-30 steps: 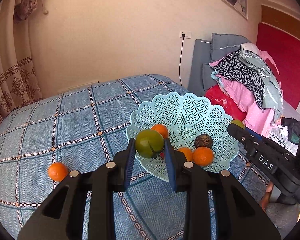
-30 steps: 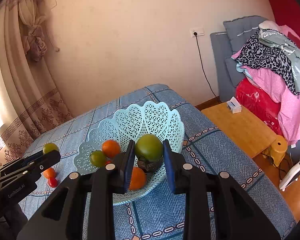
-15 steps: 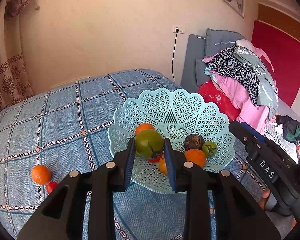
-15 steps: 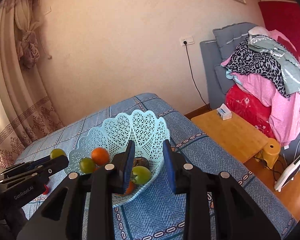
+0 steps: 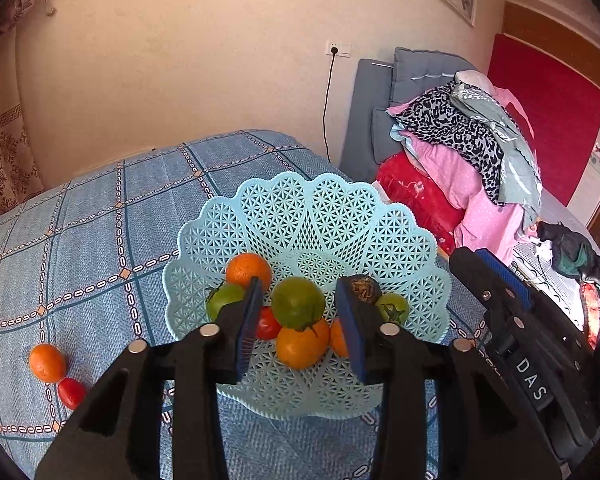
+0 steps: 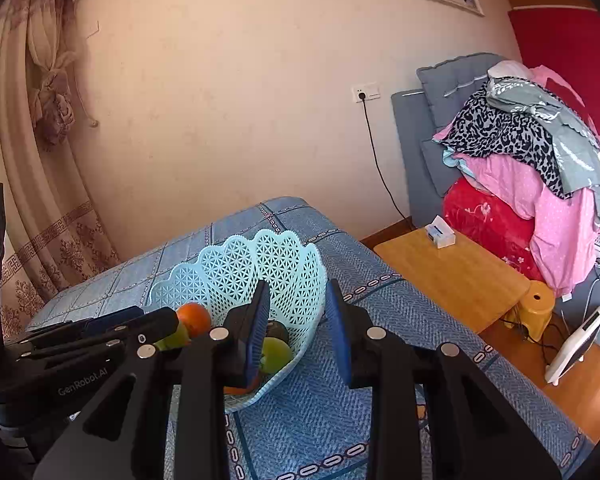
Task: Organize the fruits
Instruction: 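Lower the green lime into the basket with the left gripper, then withdraw both open grippers from the basket toward the orange and red tomato, then grasp the orange with the left gripper, then grasp the red tomato with the right gripper while the left holds the orange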
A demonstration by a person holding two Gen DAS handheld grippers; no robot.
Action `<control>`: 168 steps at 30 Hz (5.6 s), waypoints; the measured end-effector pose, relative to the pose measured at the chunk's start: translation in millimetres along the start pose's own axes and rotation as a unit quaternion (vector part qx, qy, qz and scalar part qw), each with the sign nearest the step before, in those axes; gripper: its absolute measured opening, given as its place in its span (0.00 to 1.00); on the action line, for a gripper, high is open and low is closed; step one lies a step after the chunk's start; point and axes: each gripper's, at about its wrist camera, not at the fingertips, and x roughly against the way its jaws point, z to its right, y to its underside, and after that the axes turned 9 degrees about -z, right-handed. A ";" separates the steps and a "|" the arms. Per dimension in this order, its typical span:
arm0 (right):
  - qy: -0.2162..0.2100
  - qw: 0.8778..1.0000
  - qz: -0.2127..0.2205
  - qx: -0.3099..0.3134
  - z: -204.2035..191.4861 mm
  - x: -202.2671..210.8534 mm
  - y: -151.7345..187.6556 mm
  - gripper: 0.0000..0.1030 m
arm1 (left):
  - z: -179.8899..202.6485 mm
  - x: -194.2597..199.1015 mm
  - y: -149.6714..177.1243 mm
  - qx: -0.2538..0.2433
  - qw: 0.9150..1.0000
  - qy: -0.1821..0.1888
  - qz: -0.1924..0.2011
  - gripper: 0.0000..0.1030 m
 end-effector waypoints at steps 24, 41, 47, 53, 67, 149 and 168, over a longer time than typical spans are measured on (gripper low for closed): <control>0.012 1.000 0.000 0.002 -1.6 -0.1 3.8 0.41 | -39.2 14.3 14.8 0.059 0.998 -0.032 0.013 0.85; 0.013 1.000 -0.004 0.016 -8.1 -1.2 4.7 0.46 | -62.4 27.7 22.9 0.083 0.995 -0.055 0.022 0.95; 0.010 1.000 -0.003 0.024 -13.7 1.4 5.3 0.46 | -71.3 33.4 27.7 0.088 0.994 -0.063 0.025 0.95; 0.002 0.999 -0.004 0.033 -21.1 5.2 6.5 0.46 | -84.2 41.2 32.1 0.099 0.992 -0.069 0.029 0.95; -0.024 0.998 -0.010 0.055 -41.7 14.8 8.3 0.46 | -123.7 60.8 45.4 0.135 0.986 -0.095 0.037 0.95; -0.197 0.919 -0.238 0.246 -220.6 -55.0 86.7 0.46 | -242.7 53.0 83.9 0.236 0.957 -0.166 -0.008 0.42; -0.168 0.905 -0.256 0.294 -274.7 -104.8 100.2 0.31 | -250.6 59.6 87.4 0.246 0.953 -0.178 0.002 0.42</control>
